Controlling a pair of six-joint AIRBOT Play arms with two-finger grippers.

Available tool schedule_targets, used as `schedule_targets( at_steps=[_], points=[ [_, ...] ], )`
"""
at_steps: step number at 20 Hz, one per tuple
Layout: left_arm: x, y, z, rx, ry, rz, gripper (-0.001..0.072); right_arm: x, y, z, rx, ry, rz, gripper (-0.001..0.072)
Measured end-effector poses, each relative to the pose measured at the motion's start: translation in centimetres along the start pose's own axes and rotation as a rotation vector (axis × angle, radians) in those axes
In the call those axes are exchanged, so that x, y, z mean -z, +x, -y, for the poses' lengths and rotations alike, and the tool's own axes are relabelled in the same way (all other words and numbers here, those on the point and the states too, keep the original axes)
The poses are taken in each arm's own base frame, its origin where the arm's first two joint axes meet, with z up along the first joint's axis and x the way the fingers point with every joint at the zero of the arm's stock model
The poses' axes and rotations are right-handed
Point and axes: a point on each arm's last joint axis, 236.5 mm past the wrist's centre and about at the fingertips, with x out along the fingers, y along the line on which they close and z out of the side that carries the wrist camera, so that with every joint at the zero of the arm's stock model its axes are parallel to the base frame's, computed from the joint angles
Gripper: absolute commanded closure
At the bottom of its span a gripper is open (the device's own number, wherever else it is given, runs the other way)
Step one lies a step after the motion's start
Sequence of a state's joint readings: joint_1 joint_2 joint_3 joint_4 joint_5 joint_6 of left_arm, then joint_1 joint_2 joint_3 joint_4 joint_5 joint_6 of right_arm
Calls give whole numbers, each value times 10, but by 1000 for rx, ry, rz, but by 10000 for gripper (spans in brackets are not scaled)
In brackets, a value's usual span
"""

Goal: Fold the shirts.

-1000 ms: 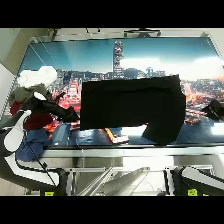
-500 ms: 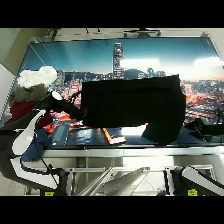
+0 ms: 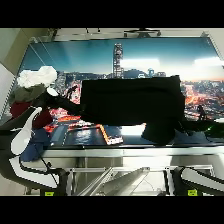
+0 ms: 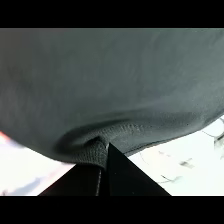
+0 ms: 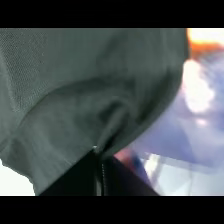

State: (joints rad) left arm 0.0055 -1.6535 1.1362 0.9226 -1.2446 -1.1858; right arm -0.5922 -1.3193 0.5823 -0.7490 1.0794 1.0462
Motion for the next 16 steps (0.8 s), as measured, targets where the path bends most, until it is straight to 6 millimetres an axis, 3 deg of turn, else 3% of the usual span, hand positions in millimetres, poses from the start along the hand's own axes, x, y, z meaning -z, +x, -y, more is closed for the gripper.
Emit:
schedule_targets(
  at_steps=[4, 7, 10, 13, 16],
  points=[
    [2, -14, -14, 23, -45, 6, 687, -31, -31, -37, -64, -75, 77, 685],
    [4, -22, -21, 37, -67, 9, 687, -45, -55, -44, -52, -91, 107, 684],
    [2, -28, -19, 59, -74, 15, 686, -49, -65, -52, -63, -100, 112, 684],
    [-22, -48, -2, 102, -31, 82, 678, -66, -73, -80, -131, -136, 170, 684],
    [-57, -77, 13, 103, 30, 191, 678, -99, -78, -116, -206, -183, 250, 684]
  ],
)
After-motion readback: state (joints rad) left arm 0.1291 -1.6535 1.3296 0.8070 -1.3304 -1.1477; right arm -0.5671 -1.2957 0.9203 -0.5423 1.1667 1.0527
